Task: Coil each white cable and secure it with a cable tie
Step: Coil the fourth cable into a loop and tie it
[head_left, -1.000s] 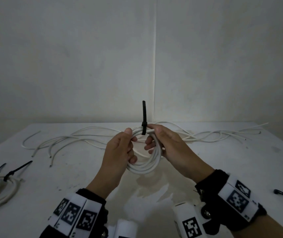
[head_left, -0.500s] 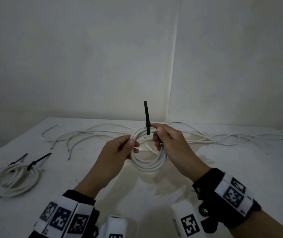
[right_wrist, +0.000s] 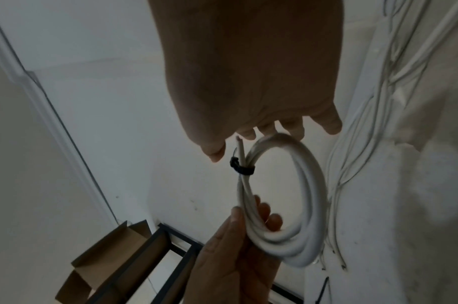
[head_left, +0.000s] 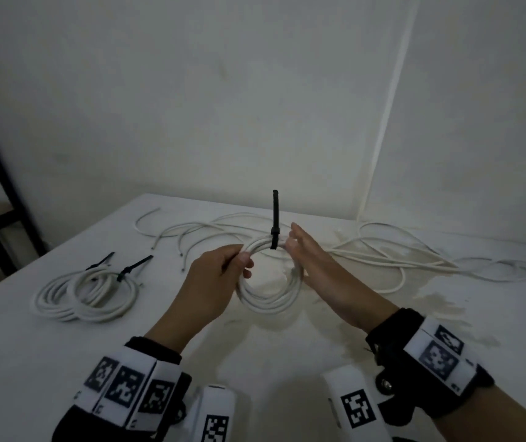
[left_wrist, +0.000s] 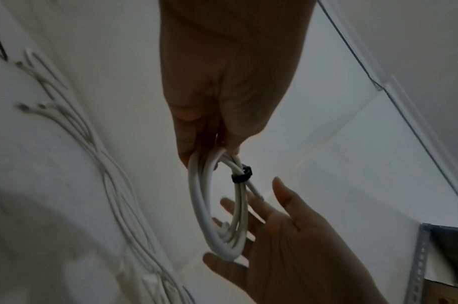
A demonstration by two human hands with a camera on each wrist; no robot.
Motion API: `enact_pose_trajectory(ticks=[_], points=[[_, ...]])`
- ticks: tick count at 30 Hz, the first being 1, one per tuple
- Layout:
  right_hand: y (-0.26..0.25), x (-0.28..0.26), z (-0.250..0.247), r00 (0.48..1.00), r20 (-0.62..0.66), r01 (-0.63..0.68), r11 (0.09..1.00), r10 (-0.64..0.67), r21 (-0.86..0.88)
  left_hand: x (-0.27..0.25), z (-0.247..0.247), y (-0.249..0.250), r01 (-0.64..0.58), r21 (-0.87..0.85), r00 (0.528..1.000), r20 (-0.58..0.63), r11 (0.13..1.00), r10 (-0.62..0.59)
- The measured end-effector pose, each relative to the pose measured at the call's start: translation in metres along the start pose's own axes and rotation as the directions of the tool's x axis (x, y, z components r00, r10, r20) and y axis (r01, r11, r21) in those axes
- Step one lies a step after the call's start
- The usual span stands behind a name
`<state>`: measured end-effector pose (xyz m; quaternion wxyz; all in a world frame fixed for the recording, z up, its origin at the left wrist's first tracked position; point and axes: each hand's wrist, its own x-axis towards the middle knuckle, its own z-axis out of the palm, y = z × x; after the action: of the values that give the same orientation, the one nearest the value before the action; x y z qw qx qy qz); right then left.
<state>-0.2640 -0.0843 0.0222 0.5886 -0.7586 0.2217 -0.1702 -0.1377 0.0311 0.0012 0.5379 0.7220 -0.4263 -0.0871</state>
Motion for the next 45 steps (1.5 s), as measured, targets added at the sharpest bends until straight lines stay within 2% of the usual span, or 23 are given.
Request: enact_pose_trajectory(ticks=[6,13,17,23,25,30,34,38,42,45], points=[[0.020,0.013,0.005,0.996,-0.047,-0.088,0.982,0.081,-0.167,0.001,-0.062,-0.048,0.175,-0.001,0.979,-0.105,0.984,-0.174],[0.046,0.027,0.004,0.981,-0.050,-0.193,0.939,0.186,-0.284,0.004,-0.122,-0.099,0.317,0.289,0.944,-0.188,0.903,-0.271],[0.049,0.036,0.007,0.978,-0.040,-0.206,0.922,0.204,-0.328,0.014,-0.133,-0.117,0.381,0.478,0.924,-0.170,0.792,-0.342],[0.052,0.046,0.008,0.977,-0.031,-0.205,0.897,0.210,-0.391,0.017,-0.139,-0.122,0.384,0.553,0.918,-0.144,0.739,-0.369],[0.054,0.048,0.007,0.976,-0.025,-0.209,0.893,0.218,-0.398,0.017,-0.139,-0.118,0.388,0.559,0.919,-0.175,0.733,-0.353],[0.064,0.051,-0.001,0.976,-0.022,-0.207,0.889,0.218,-0.409,0.018,-0.136,-0.108,0.411,0.638,0.907,-0.215,0.651,-0.362],[0.070,0.057,-0.012,0.981,-0.054,-0.192,0.896,0.186,-0.401,0.025,-0.128,-0.095,0.376,0.640,0.926,-0.230,0.670,-0.300],[0.075,0.072,-0.025,0.985,-0.091,-0.169,0.898,0.144,-0.406,0.039,-0.101,-0.073,0.180,0.696,0.982,-0.092,0.695,-0.163],[0.077,0.091,-0.039,0.985,-0.139,-0.154,0.878,0.101,-0.454,0.060,-0.069,-0.065,0.091,0.696,0.989,0.020,0.713,-0.146],[0.080,0.107,-0.046,0.985,-0.157,-0.146,0.852,0.076,-0.503,0.077,-0.045,-0.071,0.069,0.693,0.970,0.120,0.718,-0.210]])
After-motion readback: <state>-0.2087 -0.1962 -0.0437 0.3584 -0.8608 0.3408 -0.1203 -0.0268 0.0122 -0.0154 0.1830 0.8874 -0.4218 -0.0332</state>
